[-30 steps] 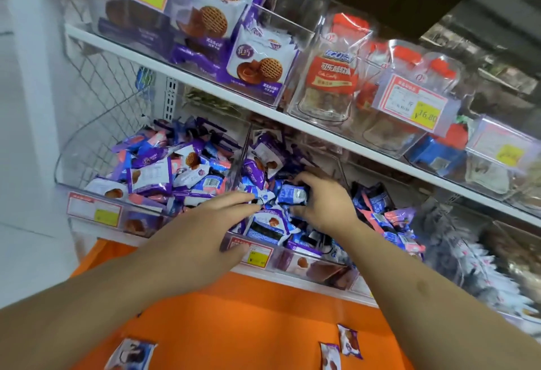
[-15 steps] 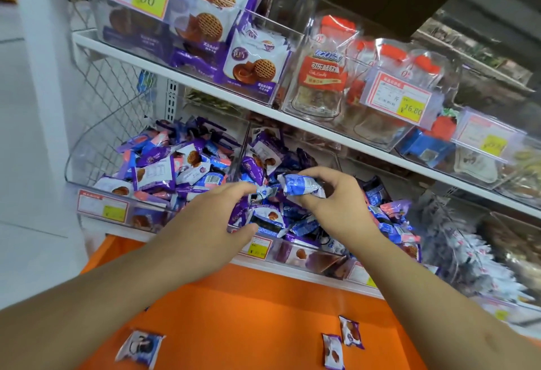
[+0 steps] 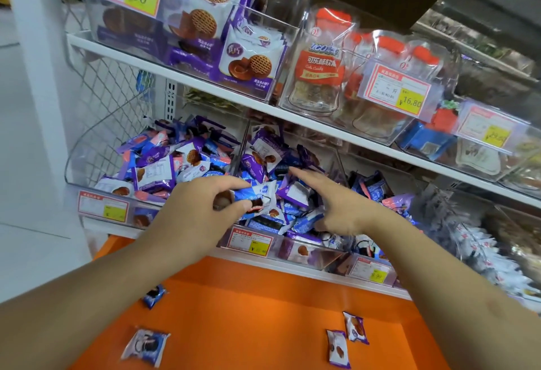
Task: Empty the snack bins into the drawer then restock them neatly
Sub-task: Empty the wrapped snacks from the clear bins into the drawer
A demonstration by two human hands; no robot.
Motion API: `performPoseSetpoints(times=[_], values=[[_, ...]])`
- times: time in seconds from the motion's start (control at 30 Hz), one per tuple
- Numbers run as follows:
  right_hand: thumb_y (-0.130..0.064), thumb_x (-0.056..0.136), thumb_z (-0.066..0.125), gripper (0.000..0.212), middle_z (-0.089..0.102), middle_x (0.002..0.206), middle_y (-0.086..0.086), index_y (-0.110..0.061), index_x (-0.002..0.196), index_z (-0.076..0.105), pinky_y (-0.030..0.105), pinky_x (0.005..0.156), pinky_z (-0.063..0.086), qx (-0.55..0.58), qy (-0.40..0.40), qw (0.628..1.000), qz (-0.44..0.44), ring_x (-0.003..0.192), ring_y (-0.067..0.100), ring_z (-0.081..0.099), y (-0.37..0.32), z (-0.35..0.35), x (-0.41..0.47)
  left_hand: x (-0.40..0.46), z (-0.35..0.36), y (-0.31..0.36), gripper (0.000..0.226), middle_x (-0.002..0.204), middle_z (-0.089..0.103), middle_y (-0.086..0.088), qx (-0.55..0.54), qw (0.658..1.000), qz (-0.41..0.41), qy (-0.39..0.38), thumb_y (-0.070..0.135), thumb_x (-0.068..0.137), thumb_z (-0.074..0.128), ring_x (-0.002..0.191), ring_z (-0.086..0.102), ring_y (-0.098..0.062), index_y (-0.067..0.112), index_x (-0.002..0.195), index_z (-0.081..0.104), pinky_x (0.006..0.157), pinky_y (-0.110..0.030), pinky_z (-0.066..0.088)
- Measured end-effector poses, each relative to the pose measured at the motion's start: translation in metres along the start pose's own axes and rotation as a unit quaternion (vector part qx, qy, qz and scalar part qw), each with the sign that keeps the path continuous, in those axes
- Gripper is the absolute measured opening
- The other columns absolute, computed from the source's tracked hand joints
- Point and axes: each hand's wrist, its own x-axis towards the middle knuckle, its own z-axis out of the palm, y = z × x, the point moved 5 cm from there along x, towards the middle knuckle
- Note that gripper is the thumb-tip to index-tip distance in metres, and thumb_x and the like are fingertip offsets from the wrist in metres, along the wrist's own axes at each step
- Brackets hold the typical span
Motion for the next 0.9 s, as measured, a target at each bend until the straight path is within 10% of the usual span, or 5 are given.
performPoseSetpoints(times=[0.27,0.43,0.77,0.9], values=[[-0.019,0.083,0.089,0.071,0.054,0.155,-0.006,-0.044,0.142,0.058,0.033,0.104,0.051,0.0,0.106,0.994,0.012,0.128,0.018,0.061,0.003,0.006,0.027,0.001,0.006,-0.003,0.031,0.086,0.07,0.011,-0.016,0.999,-0.02,-0.02,0.044,0.094,0.069,0.074,0.064,0.006,0.041,0.126,0.068,0.063,-0.015,0.044],[-0.018,0.087,0.086,0.053,0.074,0.106,-0.002,-0.047,0.125,0.064,0.036,0.06,0.06,0.07,0.19,0.979,0.026,0.059,0.014,0.065,0.009,0.007,0.006,0.002,0.007,-0.007,0.022,0.099,0.07,0.013,-0.055,0.997,-0.058,-0.014,0.043,0.096,0.066,0.076,0.073,-0.003,0.039,0.117,0.064,0.073,-0.035,0.062],[-0.008,0.083,0.087,0.043,0.081,0.098,0.001,-0.029,0.117,0.071,0.036,0.078,0.064,0.424,0.275,0.863,-0.009,0.088,0.023,0.077,-0.031,0.012,-0.08,-0.021,0.012,0.012,0.024,0.101,0.07,-0.006,-0.126,0.985,-0.086,-0.078,0.036,0.103,0.06,0.087,0.075,-0.031,0.055,0.118,0.064,0.084,-0.053,0.062],[-0.009,0.085,0.086,0.037,0.079,0.093,0.003,-0.024,0.114,0.069,0.033,0.067,0.061,0.462,0.282,0.841,-0.015,0.077,0.021,0.074,-0.055,0.044,-0.098,-0.047,0.027,0.028,0.036,0.098,0.073,0.0,-0.207,0.958,-0.12,-0.155,0.052,0.086,0.077,0.094,0.074,-0.011,0.05,0.121,0.067,0.093,-0.04,0.06]])
